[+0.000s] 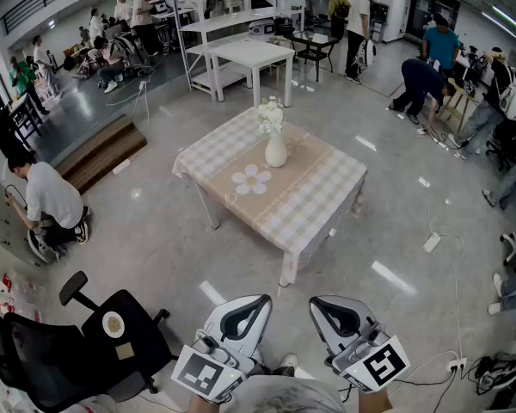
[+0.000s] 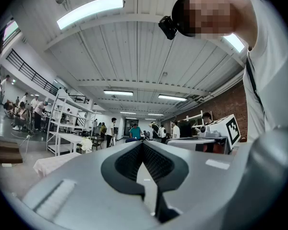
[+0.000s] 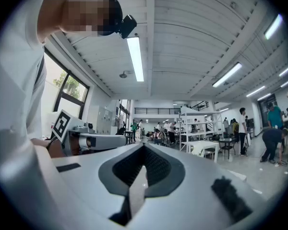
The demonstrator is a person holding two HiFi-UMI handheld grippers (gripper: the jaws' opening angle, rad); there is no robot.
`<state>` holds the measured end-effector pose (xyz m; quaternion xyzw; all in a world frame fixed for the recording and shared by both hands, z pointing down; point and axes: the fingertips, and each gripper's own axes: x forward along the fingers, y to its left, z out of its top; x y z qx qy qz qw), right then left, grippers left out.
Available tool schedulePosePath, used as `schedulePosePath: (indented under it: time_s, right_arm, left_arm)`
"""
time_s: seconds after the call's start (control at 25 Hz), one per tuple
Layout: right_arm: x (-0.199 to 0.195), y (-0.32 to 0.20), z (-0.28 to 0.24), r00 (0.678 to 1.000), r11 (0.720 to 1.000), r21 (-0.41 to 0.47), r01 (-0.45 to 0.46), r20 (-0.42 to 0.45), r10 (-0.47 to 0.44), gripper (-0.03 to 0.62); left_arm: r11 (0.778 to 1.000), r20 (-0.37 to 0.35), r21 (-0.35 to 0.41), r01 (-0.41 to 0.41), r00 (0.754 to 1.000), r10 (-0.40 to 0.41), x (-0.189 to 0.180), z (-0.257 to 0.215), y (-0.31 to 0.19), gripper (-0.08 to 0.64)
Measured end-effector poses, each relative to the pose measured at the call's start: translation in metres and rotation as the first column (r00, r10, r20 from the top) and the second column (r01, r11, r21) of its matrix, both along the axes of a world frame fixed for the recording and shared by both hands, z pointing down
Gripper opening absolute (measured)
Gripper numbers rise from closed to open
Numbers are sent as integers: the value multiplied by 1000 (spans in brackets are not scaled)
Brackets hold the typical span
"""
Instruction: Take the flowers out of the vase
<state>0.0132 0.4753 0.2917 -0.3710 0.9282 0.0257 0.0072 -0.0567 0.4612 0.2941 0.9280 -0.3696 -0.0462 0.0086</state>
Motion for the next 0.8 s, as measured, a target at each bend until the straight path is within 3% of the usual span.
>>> schedulePosePath:
  time_s: [0.8]
  right_arm:
    - [36,-5,7,1000,1000,22,17,16,-17,15]
  left_arm:
    - [998,24,-20,53,998,-53,38,11,4,8]
